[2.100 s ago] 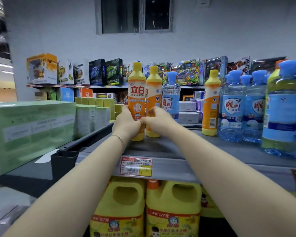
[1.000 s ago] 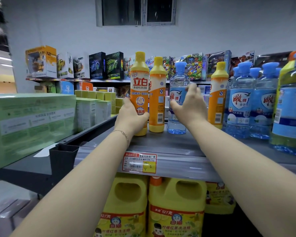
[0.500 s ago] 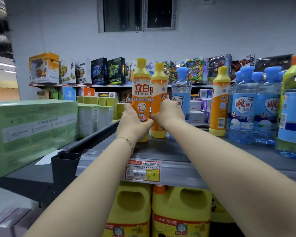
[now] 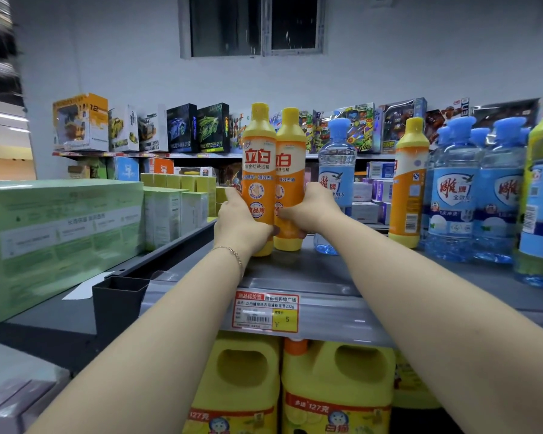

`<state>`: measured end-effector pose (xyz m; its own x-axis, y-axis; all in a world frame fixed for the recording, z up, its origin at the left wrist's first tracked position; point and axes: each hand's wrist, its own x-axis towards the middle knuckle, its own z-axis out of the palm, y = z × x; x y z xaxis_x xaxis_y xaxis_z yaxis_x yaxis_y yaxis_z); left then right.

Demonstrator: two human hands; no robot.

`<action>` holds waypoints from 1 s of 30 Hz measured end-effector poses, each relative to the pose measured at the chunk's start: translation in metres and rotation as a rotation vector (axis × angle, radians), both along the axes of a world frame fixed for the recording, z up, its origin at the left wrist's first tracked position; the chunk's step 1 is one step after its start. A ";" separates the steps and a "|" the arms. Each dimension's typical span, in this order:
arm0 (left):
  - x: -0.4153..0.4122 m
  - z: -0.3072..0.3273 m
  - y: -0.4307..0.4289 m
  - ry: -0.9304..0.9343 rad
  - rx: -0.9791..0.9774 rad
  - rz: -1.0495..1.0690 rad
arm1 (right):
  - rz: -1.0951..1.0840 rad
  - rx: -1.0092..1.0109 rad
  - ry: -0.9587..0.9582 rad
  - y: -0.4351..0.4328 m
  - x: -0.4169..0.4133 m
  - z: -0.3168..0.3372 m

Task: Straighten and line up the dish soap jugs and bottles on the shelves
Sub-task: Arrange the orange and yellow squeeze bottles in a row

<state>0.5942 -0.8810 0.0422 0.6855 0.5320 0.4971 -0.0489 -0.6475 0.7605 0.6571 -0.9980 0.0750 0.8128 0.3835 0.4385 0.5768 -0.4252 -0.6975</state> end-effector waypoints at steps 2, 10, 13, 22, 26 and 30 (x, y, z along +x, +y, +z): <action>0.001 0.000 0.001 0.010 0.001 0.003 | 0.013 -0.040 0.000 0.001 0.000 -0.001; 0.003 -0.002 0.002 0.021 -0.023 -0.023 | -0.004 -0.164 0.072 0.003 0.000 0.001; 0.003 -0.002 0.002 0.020 -0.019 -0.023 | -0.058 -0.181 0.047 0.004 -0.003 -0.001; 0.002 0.000 0.003 0.038 -0.025 -0.033 | -0.552 0.134 -0.409 -0.035 -0.001 0.028; 0.001 0.000 0.003 0.032 -0.018 -0.020 | -0.438 0.118 0.079 -0.043 0.015 0.017; -0.002 0.000 0.001 0.015 -0.043 -0.018 | -0.321 0.127 0.202 -0.038 0.027 0.002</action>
